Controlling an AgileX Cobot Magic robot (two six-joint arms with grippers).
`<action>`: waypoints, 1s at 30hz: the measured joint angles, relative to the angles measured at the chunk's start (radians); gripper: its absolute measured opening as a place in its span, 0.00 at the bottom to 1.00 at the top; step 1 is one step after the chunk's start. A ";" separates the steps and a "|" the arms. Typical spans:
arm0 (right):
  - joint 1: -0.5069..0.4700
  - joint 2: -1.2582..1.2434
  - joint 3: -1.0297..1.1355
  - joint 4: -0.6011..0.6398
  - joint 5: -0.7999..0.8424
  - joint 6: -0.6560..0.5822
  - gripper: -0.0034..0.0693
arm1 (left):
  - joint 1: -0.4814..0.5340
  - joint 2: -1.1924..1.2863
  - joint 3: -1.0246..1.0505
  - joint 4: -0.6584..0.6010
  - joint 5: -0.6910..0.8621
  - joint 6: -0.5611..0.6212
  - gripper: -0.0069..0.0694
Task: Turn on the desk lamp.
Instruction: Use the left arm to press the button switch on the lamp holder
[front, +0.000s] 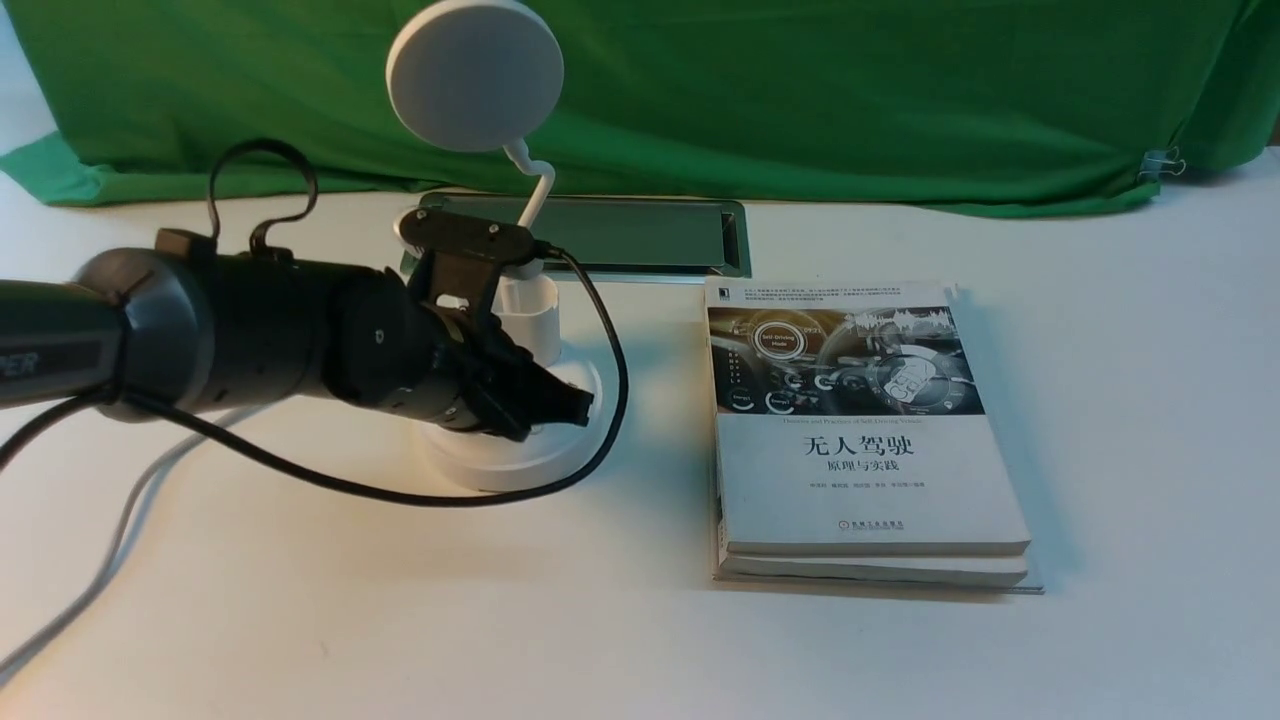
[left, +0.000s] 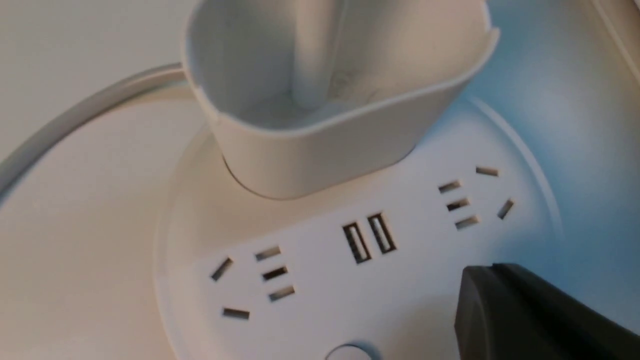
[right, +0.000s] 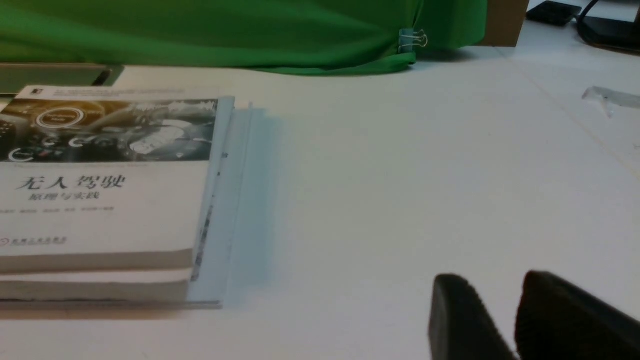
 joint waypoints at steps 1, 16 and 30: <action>0.000 0.000 0.000 0.000 0.000 0.000 0.38 | 0.000 0.002 0.000 -0.002 0.000 -0.001 0.09; 0.000 0.000 0.000 0.000 0.000 0.000 0.38 | 0.000 0.040 -0.008 -0.024 0.006 -0.005 0.09; 0.000 0.000 0.000 0.000 0.000 0.000 0.38 | -0.001 0.085 -0.034 0.057 0.042 -0.080 0.09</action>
